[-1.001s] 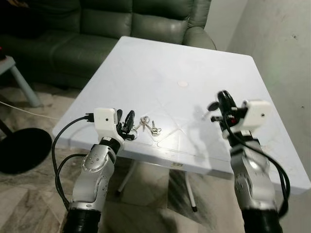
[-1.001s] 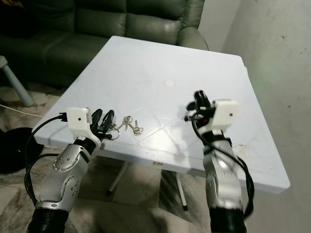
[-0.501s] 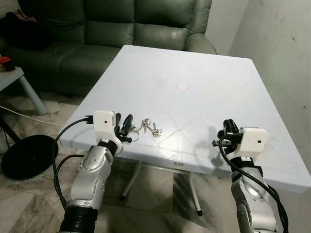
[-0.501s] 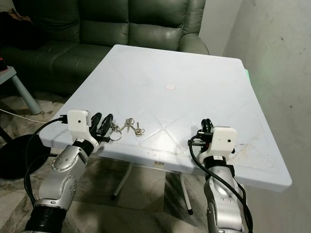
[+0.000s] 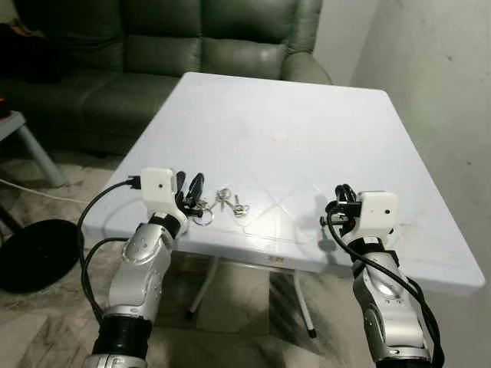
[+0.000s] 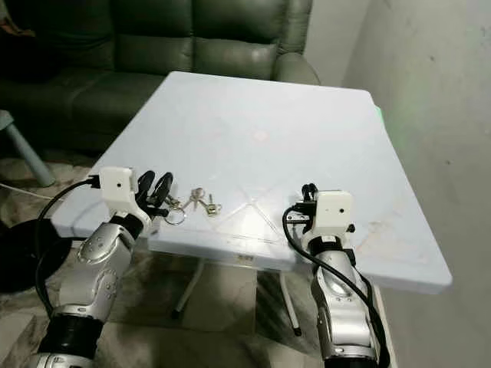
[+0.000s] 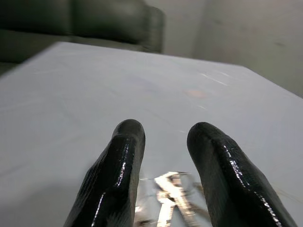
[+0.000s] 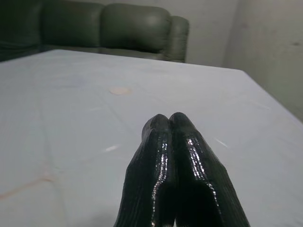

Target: Hang keys on a hook

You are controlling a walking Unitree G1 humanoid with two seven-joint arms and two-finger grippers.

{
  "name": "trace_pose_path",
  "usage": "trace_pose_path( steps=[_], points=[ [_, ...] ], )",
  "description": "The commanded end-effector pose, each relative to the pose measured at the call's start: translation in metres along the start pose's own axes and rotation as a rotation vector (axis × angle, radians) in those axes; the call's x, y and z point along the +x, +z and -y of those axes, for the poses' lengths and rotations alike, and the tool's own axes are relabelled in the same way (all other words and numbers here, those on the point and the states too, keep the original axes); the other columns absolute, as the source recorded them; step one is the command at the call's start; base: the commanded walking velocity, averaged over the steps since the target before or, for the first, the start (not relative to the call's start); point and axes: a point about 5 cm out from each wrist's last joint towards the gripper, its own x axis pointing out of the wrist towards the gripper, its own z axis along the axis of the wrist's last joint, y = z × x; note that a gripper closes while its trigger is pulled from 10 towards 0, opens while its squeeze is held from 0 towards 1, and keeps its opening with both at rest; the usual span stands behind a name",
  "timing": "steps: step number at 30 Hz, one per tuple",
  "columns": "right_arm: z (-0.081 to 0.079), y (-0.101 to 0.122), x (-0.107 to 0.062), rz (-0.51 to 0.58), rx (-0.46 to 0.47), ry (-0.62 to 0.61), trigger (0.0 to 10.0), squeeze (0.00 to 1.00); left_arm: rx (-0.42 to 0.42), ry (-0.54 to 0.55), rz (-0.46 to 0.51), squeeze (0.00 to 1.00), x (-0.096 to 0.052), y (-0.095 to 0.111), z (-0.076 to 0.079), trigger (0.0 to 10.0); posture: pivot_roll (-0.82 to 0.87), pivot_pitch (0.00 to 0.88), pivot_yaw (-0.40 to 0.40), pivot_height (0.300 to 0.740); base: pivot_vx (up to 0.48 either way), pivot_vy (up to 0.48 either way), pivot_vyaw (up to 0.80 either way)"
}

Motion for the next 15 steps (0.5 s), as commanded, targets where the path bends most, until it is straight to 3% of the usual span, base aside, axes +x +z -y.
trace_pose_path(
  steps=[1, 6, 8, 15],
  points=[
    [-0.002, 0.002, 0.002, 0.008, -0.01, 0.018, 10.0, 0.0, 0.019, -0.024, 0.006, 0.0, 0.004, 0.003, 0.002, 10.0, 0.15, 0.0, -0.043, 0.74, 0.0, 0.0, -0.79],
    [0.0, 0.002, 0.003, 0.008, -0.011, 0.019, 10.0, 0.0, 0.042, -0.01, 0.025, 0.0, 0.009, 0.008, 0.001, 10.0, 0.15, 0.0, -0.032, 0.74, 0.0, 0.0, -0.78],
    [0.0, 0.002, 0.003, 0.013, -0.013, 0.011, 10.0, 0.0, -0.01, 0.042, 0.038, 0.0, 0.008, 0.009, -0.005, 10.0, 0.14, 0.0, -0.026, 0.74, 0.0, 0.0, -0.78],
    [0.0, 0.001, 0.002, 0.013, -0.003, -0.006, 10.0, 0.0, -0.035, 0.086, 0.055, 0.0, 0.004, 0.009, -0.011, 10.0, 0.14, 0.0, -0.024, 0.74, 0.0, 0.0, -0.78]
  ],
)
